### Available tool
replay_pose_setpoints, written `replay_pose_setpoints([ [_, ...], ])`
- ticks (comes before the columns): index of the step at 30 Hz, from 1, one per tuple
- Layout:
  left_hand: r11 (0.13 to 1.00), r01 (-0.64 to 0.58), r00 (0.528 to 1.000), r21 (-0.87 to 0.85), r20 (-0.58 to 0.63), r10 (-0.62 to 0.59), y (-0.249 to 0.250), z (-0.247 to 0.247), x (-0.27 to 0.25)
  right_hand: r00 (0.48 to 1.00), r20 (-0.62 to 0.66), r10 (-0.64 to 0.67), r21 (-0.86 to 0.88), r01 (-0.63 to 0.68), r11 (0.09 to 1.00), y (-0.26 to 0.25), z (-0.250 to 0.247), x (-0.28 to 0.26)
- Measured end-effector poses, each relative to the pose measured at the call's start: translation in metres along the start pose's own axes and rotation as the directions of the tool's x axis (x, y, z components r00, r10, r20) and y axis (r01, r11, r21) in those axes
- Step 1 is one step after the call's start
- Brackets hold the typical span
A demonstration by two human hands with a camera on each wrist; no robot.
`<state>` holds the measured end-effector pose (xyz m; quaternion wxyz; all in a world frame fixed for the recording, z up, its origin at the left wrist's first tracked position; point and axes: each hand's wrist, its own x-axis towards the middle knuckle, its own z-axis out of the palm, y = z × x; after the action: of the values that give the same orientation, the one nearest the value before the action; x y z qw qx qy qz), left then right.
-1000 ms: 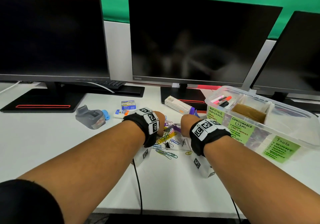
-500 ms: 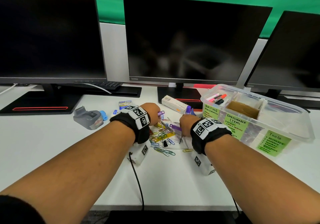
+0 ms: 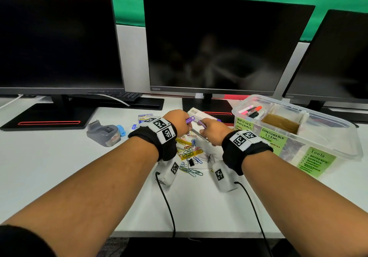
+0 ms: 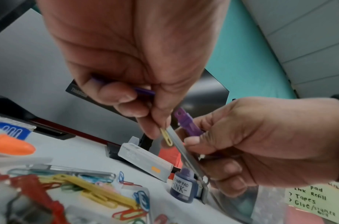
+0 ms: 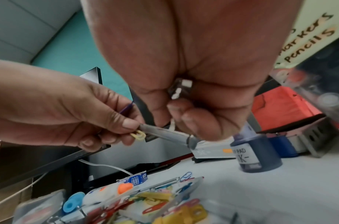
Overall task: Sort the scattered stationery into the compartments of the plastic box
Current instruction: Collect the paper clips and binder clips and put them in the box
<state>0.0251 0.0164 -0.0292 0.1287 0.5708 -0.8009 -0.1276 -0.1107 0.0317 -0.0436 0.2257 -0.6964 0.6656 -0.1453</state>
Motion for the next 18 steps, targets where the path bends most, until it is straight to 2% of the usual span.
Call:
replay_pose_setpoints([
  [5,0.998,0.018,1.000,-0.066,-0.010,-0.018,0.003,0.006,0.006,0.997,0.063,0.040,-0.028,-0.038,0.999,0.001,0.000,-0.003],
  [12,0.983,0.057,0.998,-0.174,0.000,-0.058,-0.001,0.014,0.014,0.982,0.085,0.169,-0.294,-0.137,0.946,0.010,-0.013,-0.005],
  [16,0.999,0.053,0.995,0.009,0.082,-0.053,-0.004,0.017,0.014,0.964,0.122,0.235,-0.268,-0.196,0.943,0.017,-0.019,-0.009],
  [18,0.989,0.048,0.991,0.139,0.118,-0.064,-0.003,0.021,0.014,0.961,0.139,0.238,-0.339,-0.180,0.923,0.018,-0.022,-0.012],
])
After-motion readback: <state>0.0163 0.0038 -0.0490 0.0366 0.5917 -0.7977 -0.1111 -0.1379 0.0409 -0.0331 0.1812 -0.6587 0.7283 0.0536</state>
